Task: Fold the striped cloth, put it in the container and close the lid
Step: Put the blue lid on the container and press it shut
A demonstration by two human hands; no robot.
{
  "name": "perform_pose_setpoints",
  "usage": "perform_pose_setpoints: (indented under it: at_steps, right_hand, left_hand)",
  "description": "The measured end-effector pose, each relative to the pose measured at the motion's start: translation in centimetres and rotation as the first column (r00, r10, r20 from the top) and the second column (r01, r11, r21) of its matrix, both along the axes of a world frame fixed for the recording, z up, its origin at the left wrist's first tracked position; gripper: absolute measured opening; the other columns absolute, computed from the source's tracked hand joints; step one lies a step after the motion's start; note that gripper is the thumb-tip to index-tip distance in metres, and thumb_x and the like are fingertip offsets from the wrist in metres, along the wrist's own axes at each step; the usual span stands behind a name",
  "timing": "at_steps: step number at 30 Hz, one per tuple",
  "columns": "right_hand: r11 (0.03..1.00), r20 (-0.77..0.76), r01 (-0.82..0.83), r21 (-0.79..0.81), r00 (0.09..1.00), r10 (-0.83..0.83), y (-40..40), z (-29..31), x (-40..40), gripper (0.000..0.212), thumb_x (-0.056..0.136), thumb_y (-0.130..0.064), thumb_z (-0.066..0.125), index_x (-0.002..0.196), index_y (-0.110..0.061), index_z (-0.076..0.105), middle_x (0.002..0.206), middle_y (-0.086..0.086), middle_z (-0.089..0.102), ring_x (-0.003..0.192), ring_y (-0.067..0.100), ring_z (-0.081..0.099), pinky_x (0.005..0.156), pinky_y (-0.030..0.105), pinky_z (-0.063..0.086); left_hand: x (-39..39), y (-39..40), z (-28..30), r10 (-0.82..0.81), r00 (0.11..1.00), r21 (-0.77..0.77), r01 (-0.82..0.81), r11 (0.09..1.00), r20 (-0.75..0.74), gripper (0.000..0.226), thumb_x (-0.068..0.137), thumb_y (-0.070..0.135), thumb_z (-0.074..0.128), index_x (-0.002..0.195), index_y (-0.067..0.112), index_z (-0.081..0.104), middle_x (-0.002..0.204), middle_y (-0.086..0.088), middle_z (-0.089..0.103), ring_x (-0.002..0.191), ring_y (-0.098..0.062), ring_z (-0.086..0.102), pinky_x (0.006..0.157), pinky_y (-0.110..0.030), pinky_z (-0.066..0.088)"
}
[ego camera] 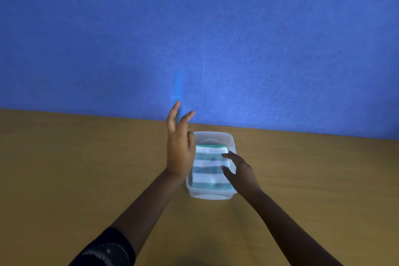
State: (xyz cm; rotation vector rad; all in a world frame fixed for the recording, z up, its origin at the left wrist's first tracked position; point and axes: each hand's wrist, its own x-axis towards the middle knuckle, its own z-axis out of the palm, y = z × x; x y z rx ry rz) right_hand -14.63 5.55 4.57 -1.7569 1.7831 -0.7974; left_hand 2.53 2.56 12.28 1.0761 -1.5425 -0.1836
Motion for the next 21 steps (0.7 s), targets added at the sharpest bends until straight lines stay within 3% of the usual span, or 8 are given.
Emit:
perform_pose_setpoints:
  at_steps: [3,6,8,10,12,16,18,21]
  right_hand:
    - [0.986,0.318,0.092,0.141,0.939,-0.133,-0.3,1.3,1.4,0.027,0.095,-0.037,0.047,0.115,-0.023,0.059,0.113,0.001,0.065,0.099,0.017,0.057,0.084,0.025,0.04]
    - [0.949,0.797,0.046,0.311,0.532,-0.287,-0.7,2.6,1.9,0.04,0.097,-0.045,0.035,0.115,-0.017,0.057,0.108,0.01,0.066,0.102,0.021,0.064,0.088,0.031,0.05]
    - [0.94,0.881,0.002,0.341,0.347,-0.321,-1.1,3.2,1.6,0.048,0.096,-0.05,0.03,0.118,-0.014,0.052,0.107,0.006,0.067,0.096,0.017,0.066,0.08,0.027,0.052]
    - [0.928,0.892,0.024,0.372,0.268,-0.364,-1.5,3.5,1.2,0.05,0.096,-0.051,0.03,0.121,-0.012,0.048,0.111,0.006,0.063,0.1,0.021,0.063,0.083,0.031,0.05]
    - [0.925,0.878,0.088,0.369,0.295,-0.378,-1.7,3.6,0.8,0.044,0.097,-0.045,0.037,0.113,-0.008,0.054,0.106,0.011,0.064,0.097,0.027,0.063,0.086,0.038,0.05]
    - [0.917,0.761,0.308,0.252,0.523,-0.384,-1.6,3.6,0.2,0.033,0.096,-0.025,0.042,0.073,-0.015,0.063,0.055,0.002,0.044,0.049,0.015,0.039,0.045,0.021,0.036]
    - [0.925,0.74,0.319,0.206,0.568,-0.361,-1.5,3.5,0.1,0.031,0.096,-0.024,0.041,0.08,-0.016,0.065,0.049,-0.003,0.04,0.041,0.009,0.034,0.041,0.017,0.031]
    - [0.924,0.698,0.337,0.183,0.617,-0.364,-1.2,3.2,0.1,0.022,0.094,-0.019,0.041,0.092,-0.016,0.063,0.06,-0.002,0.051,0.049,0.011,0.044,0.044,0.02,0.038]
  left_hand:
    - [-1.2,0.6,1.7,-0.026,0.983,0.019,0.03,0.999,-0.182,0.051,0.079,-0.012,0.034,0.124,0.007,0.05,0.143,-0.005,0.025,0.134,0.002,0.025,0.085,-0.008,0.041]
    - [-2.3,1.6,2.2,-0.046,0.908,0.146,0.116,0.982,-0.416,0.05,0.079,-0.005,0.034,0.121,0.017,0.048,0.141,-0.002,0.034,0.134,-0.007,0.031,0.104,-0.012,0.033]
    - [-2.8,2.2,1.8,-0.041,0.812,0.218,0.204,0.954,-0.582,0.047,0.081,-0.004,0.035,0.119,0.02,0.047,0.14,-0.004,0.04,0.135,-0.017,0.035,0.114,-0.033,0.03]
    - [-2.8,2.4,1.1,0.016,0.736,0.276,0.234,0.932,-0.677,0.048,0.085,-0.012,0.033,0.121,0.017,0.048,0.14,-0.008,0.044,0.132,-0.021,0.04,0.114,-0.043,0.032]
    - [-2.6,2.4,0.3,0.071,0.69,0.322,0.242,0.915,-0.721,0.047,0.087,-0.012,0.032,0.123,0.013,0.049,0.132,-0.008,0.051,0.124,-0.021,0.049,0.107,-0.04,0.039]
    - [-2.4,2.7,-1.3,0.125,0.644,0.367,0.256,0.894,-0.754,0.036,0.089,-0.008,0.036,0.114,0.011,0.053,0.115,0.0,0.058,0.107,-0.015,0.056,0.088,-0.02,0.048]
    - [-2.1,2.7,-2.0,0.198,0.636,0.427,0.229,0.875,-0.746,0.03,0.089,-0.002,0.04,0.102,0.019,0.056,0.108,0.003,0.059,0.099,-0.011,0.058,0.079,-0.015,0.049]
    - [-1.5,2.1,-3.0,0.321,0.668,0.552,0.162,0.818,-0.672,0.017,0.09,0.005,0.046,0.098,0.017,0.055,0.104,-0.003,0.058,0.093,-0.018,0.057,0.081,-0.027,0.046]
